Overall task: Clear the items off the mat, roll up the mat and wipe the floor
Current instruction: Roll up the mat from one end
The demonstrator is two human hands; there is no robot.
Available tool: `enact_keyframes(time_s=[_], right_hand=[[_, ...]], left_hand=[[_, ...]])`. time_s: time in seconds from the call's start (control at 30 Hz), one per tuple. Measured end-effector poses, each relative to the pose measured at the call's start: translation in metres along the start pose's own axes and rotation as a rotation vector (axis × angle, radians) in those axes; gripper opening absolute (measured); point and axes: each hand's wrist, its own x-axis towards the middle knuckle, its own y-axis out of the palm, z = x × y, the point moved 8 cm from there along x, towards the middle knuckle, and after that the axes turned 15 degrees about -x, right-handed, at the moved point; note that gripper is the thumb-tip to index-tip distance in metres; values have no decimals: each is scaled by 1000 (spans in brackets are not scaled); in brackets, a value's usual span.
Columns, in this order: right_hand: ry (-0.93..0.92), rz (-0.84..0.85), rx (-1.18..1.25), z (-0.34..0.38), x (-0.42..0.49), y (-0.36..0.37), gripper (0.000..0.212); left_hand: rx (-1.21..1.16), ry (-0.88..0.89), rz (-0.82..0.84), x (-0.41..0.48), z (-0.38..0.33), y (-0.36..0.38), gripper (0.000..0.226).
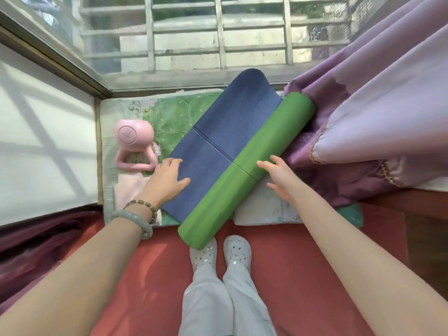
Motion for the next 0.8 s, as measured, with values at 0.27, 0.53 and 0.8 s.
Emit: enact_keyframes(time_s=[0.27,0.53,0.8], right_hand=[[-338,145,-213,133,-220,-51,69],[-673,-33,-193,240,-456,-157,80],[-816,-314,-97,249,-630,-228,87]], left_hand=[[-459,154,-1,-145,-161,-123,38],[-691,509,50,-306,-338,-256,67],[-765,744,346,-399,-455,-308,86]])
